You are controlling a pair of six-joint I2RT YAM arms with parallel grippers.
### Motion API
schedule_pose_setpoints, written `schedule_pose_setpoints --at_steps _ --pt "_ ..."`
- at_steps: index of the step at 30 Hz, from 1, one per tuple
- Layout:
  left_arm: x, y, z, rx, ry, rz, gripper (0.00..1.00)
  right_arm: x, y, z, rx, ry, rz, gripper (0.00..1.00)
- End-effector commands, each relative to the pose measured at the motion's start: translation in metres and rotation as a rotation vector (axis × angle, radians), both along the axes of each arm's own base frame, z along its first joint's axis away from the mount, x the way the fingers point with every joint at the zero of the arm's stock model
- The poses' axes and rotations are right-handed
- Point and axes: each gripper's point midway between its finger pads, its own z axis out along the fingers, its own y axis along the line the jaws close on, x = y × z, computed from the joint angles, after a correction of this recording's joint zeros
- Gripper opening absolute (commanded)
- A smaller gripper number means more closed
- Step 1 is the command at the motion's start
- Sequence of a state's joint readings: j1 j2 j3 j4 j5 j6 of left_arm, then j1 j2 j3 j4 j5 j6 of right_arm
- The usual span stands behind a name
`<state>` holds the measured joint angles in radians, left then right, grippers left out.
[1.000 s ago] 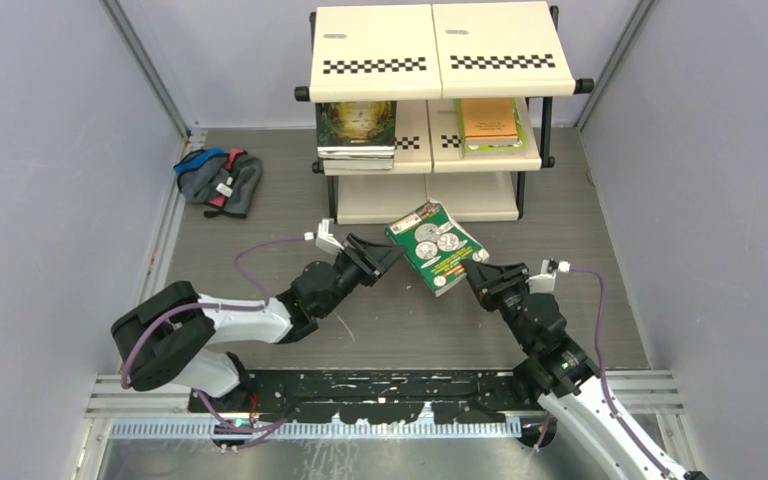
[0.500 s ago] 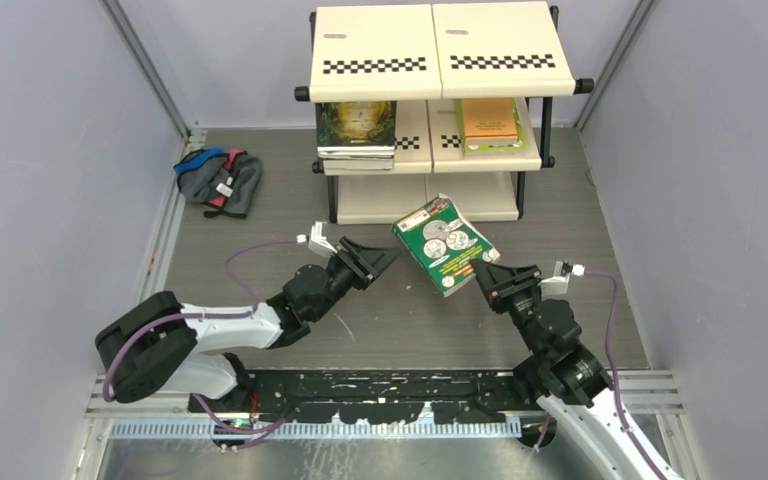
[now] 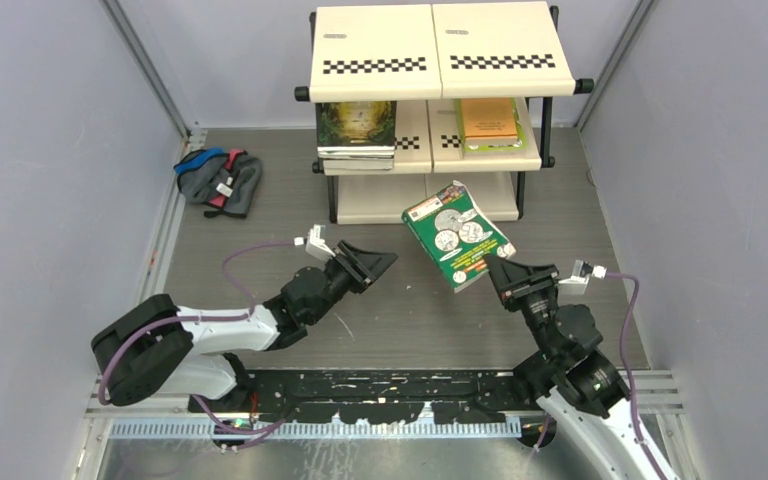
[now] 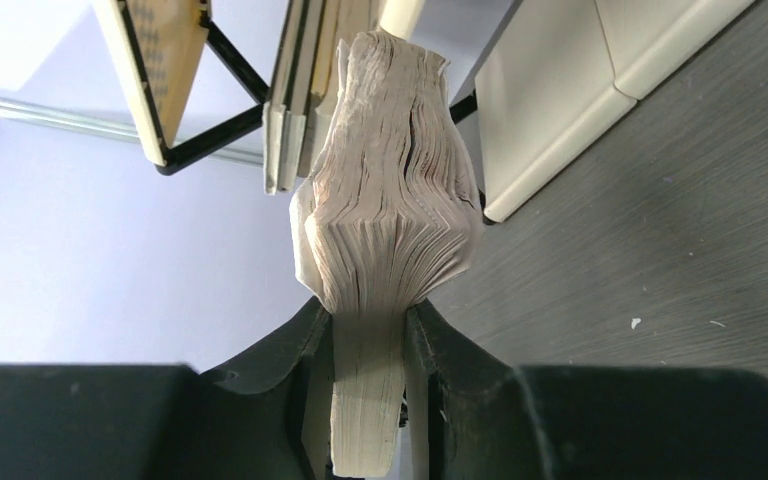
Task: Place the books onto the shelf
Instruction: Place the book on the shelf.
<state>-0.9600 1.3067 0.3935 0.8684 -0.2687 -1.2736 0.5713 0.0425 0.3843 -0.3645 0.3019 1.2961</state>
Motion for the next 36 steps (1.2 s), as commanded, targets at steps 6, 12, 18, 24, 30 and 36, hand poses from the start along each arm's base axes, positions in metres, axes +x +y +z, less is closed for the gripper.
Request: schedule_pose_setpoints --at_steps 6,12,18,24,30,36 --pt "0.000 0.007 0.005 0.013 -0.039 0.024 0.43 -0.012 -0.023 0.097 0.093 -0.232 -0.071 0.01" --pt "0.000 0.008 -0.001 0.032 -0.036 0.025 0.43 -0.005 -0.029 0.125 0.057 -0.272 -0.126 0.01" --pt "0.001 0.008 -0.001 0.039 -0.041 0.027 0.43 0.009 -0.022 0.146 0.057 -0.295 -0.138 0.01" --pt "0.001 0.009 0.000 0.044 -0.047 0.029 0.43 0.027 -0.009 0.163 0.072 -0.317 -0.134 0.01" --pt "0.000 0.011 0.001 0.052 -0.051 0.032 0.43 0.044 -0.001 0.173 0.067 -0.326 -0.148 0.01" --pt "-0.001 0.013 0.003 0.058 -0.055 0.034 0.44 0.060 0.003 0.187 0.070 -0.346 -0.176 0.01"
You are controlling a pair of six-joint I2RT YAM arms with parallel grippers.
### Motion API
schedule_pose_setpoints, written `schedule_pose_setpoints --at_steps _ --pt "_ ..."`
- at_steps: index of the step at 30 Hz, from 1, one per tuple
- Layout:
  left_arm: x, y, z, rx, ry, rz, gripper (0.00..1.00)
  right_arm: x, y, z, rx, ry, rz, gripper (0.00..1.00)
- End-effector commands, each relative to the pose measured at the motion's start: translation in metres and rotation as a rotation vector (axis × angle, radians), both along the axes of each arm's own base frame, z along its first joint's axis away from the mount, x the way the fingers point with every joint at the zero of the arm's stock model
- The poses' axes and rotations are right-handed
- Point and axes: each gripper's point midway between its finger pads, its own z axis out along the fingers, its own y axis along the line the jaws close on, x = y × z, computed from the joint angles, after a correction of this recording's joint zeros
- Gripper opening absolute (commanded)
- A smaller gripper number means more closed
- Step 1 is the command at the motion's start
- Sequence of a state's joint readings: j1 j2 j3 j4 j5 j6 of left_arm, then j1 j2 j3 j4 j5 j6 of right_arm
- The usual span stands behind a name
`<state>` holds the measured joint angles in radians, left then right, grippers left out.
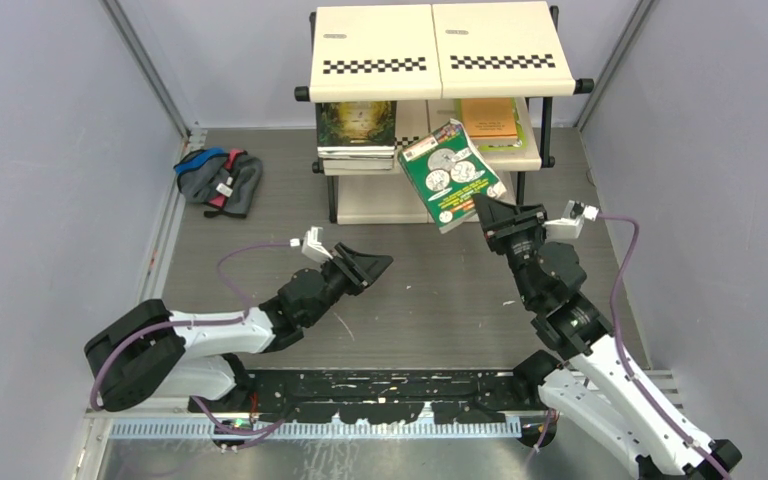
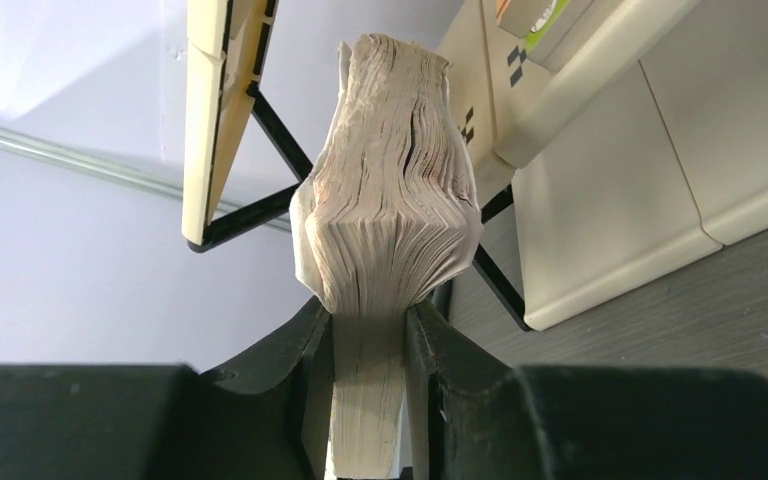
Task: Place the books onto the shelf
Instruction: Place the book on the shelf.
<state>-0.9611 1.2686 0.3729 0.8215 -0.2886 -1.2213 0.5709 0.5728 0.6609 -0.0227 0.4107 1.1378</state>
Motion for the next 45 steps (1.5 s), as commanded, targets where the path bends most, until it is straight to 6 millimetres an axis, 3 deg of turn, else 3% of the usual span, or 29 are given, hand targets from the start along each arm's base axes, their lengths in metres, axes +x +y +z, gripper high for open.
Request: schedule_pose_setpoints --at_steps 1,8,20,29,37,45 --pt "0.001 0.004 0.013 -0.007 -0.040 0.018 0.44 -0.005 -0.014 0.098 0.161 -0.251 -0.044 0.01" --pt "0.001 0.005 0.014 0.000 -0.043 0.019 0.44 0.022 -0.016 0.104 0.175 -0.265 -0.075 0.01" --pt "0.006 0.004 0.014 0.017 -0.043 0.027 0.43 0.088 -0.061 0.095 0.273 -0.267 -0.123 0.01" --pt "0.014 0.002 0.007 0.034 -0.030 0.034 0.43 0.123 -0.093 0.090 0.353 -0.300 -0.123 0.01" --pt "0.018 0.003 0.003 0.036 -0.018 0.037 0.43 0.146 -0.097 0.090 0.375 -0.317 -0.121 0.01" --pt "0.020 0.003 -0.001 0.043 -0.013 0.035 0.43 0.154 -0.104 0.091 0.320 -0.314 -0.191 0.01"
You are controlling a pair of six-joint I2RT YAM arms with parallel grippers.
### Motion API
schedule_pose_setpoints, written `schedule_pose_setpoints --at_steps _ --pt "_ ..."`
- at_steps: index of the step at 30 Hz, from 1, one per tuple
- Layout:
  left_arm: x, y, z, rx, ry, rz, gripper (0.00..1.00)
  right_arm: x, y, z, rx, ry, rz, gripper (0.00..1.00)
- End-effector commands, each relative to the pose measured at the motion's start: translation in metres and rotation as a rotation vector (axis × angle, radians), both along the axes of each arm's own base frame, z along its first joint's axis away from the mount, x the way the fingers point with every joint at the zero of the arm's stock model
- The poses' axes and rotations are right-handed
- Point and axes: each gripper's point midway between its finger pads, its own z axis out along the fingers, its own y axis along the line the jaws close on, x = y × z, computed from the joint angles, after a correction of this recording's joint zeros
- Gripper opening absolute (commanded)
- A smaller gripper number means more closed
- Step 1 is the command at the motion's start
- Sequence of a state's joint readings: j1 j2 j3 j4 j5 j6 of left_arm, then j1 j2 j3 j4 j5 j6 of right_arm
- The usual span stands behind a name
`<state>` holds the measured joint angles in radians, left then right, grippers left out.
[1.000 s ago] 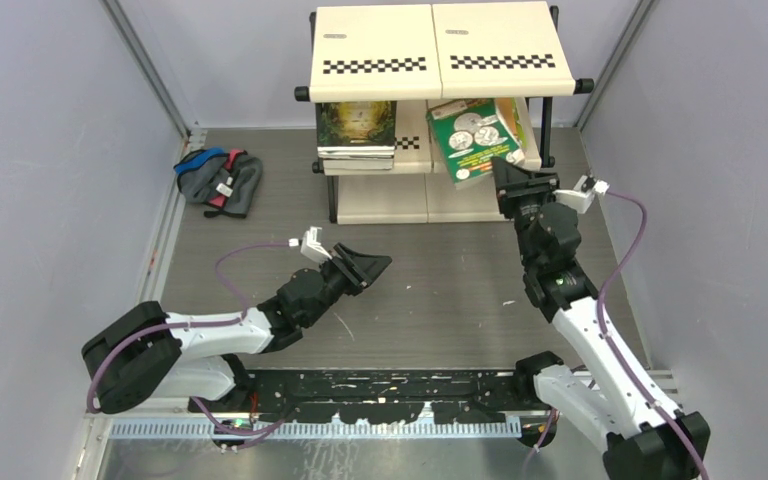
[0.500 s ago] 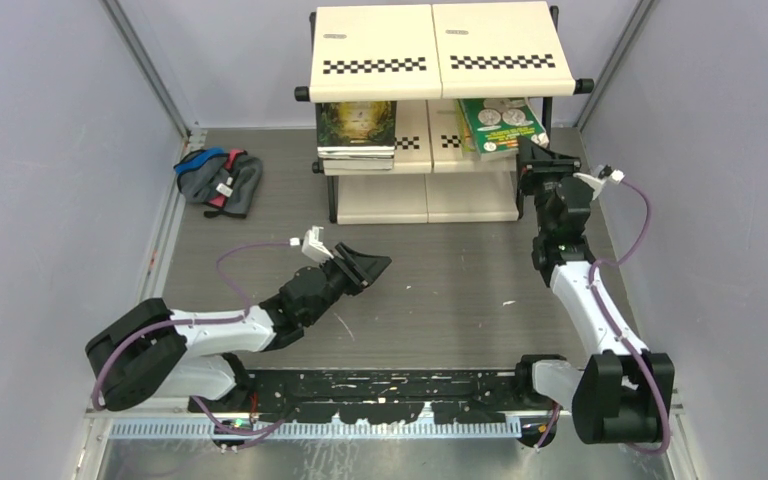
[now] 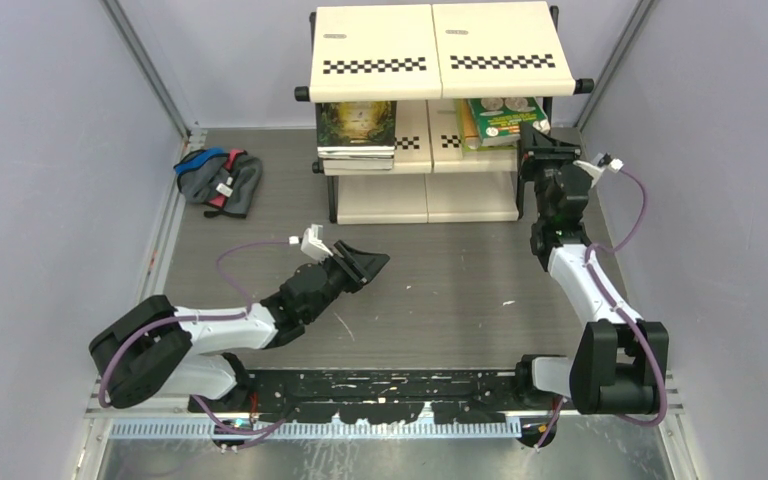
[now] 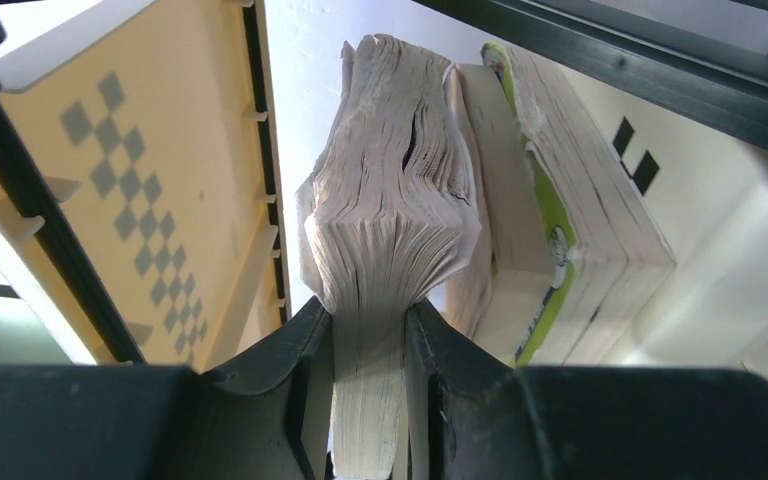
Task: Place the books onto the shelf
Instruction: Place the book on the shelf.
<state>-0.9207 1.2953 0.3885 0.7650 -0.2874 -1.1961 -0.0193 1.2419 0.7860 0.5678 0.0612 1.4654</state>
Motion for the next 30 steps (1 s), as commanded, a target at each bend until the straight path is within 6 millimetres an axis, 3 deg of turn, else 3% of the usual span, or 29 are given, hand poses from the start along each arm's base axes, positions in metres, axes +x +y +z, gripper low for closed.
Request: schedule_pose_setpoints --at_steps 1,4,7,13,30 --pt "0.006 -0.006 0.018 -0.033 -0.038 -0.003 0.43 -0.016 0.000 0.094 -0.023 -0.271 -0.028 0.01" --pt "0.006 -0.006 0.017 -0.036 -0.035 -0.004 0.43 -0.012 -0.002 0.092 -0.039 -0.254 -0.045 0.01" --pt "0.006 -0.005 0.015 -0.034 -0.034 -0.004 0.43 -0.009 0.015 0.089 -0.065 -0.234 -0.033 0.01" --pt "0.008 -0.001 0.015 -0.037 -0.033 0.003 0.43 0.002 0.022 0.077 -0.091 -0.202 -0.049 0.01" --pt "0.013 0.005 0.007 -0.046 -0.015 -0.002 0.43 -0.008 0.013 0.066 -0.115 -0.177 -0.158 0.01"
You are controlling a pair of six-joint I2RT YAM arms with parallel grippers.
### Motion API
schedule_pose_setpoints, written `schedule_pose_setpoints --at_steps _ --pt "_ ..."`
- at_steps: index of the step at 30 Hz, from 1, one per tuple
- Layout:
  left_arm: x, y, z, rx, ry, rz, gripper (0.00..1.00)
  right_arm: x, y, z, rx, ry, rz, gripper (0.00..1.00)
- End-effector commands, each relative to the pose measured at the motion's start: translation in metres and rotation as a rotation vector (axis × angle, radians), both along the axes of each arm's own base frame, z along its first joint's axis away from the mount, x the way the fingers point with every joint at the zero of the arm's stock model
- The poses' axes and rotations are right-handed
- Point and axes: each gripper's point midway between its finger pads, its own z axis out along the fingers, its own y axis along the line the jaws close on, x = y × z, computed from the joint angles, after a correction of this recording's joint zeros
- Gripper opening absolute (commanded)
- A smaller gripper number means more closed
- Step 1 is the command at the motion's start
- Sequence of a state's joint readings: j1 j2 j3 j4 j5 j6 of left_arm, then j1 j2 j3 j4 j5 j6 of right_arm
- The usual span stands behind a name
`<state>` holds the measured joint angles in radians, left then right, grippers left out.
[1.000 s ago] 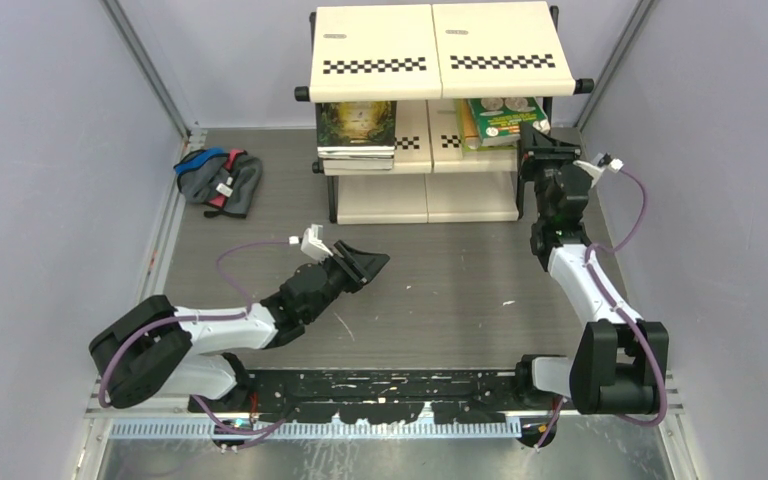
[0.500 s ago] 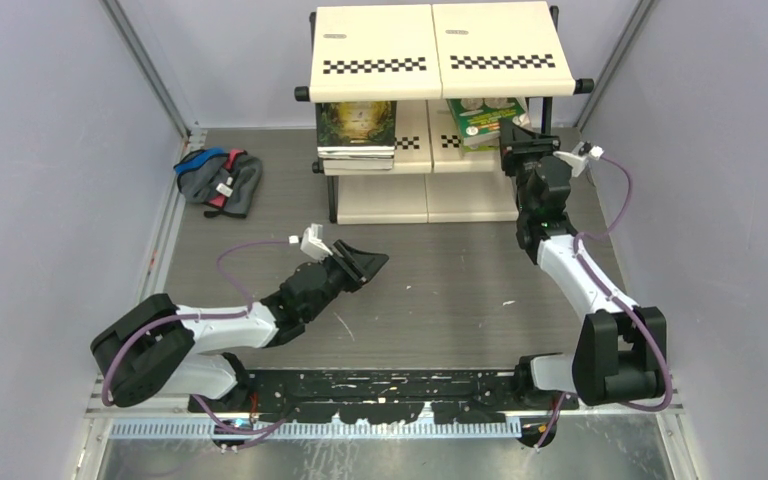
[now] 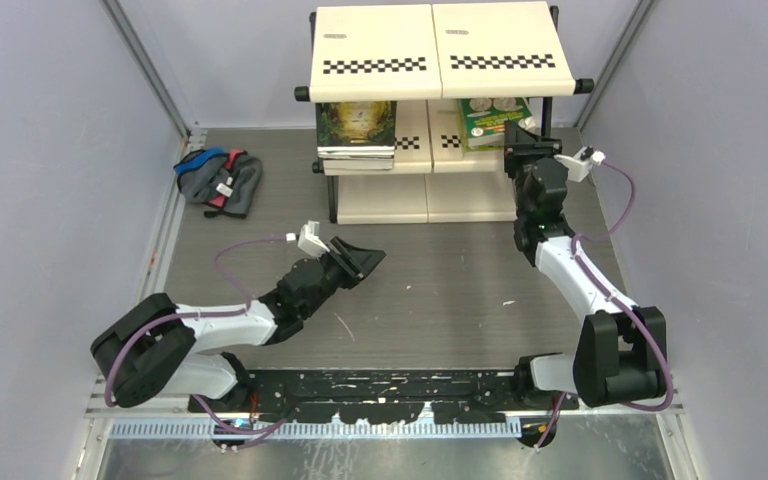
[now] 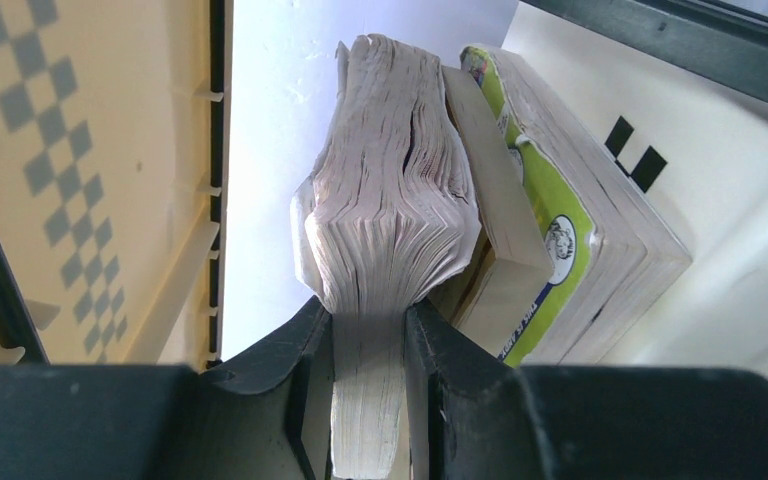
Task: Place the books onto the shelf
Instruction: Place the book on the shelf.
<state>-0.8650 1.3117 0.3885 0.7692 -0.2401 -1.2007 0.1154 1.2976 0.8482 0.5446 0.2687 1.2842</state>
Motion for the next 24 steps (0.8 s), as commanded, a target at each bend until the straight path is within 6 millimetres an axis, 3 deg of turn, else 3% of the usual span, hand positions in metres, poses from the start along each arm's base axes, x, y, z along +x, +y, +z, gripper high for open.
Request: schedule_pose_setpoints --at_steps 1,24 --pt "0.001 -0.003 0.013 -0.049 -0.032 -0.012 0.43 -0.023 -0.008 0.071 0.030 -0.220 -0.052 0.01" --pt "0.003 0.004 0.009 -0.045 -0.023 0.001 0.43 -0.017 -0.012 0.054 0.009 -0.185 -0.111 0.01"
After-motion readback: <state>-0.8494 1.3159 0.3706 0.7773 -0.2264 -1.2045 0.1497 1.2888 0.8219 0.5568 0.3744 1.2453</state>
